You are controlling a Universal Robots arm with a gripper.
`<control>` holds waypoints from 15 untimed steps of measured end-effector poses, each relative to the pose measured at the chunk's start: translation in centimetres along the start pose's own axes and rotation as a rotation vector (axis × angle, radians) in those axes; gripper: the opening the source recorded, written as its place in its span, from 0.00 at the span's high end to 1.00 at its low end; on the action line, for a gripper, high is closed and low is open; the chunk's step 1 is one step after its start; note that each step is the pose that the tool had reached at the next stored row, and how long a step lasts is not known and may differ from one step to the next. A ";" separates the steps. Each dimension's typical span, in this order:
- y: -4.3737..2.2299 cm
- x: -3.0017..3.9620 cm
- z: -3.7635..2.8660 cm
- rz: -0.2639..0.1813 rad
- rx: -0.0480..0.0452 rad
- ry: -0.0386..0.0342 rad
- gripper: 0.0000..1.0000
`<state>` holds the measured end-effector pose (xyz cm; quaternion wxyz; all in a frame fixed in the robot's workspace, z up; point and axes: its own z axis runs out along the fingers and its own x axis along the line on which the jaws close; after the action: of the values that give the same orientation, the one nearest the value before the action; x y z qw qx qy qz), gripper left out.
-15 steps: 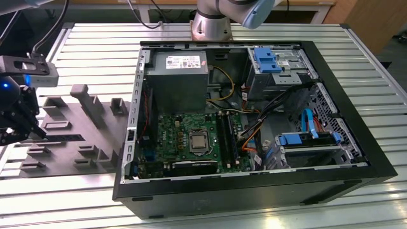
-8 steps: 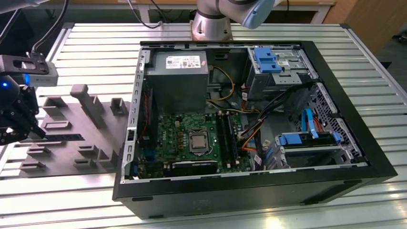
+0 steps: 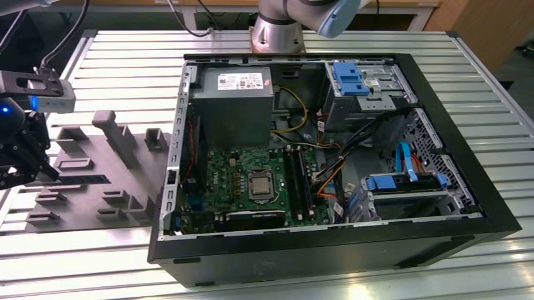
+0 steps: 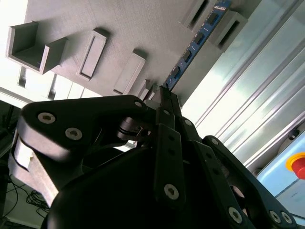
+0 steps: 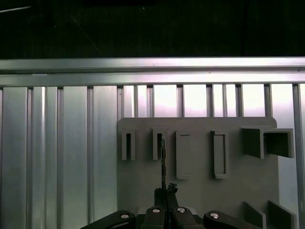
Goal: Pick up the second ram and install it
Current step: 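Pick up the second ram and move it above second insertion slot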
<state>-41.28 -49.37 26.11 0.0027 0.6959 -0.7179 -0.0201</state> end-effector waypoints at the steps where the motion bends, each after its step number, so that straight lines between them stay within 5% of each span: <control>1: 0.00 0.00 -0.02 0.000 0.0000 0.0000 0.88; 15: 0.01 -0.01 -0.33 0.000 0.0000 0.0000 0.88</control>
<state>-41.28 -49.37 26.44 0.0027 0.6959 -0.7179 -0.0201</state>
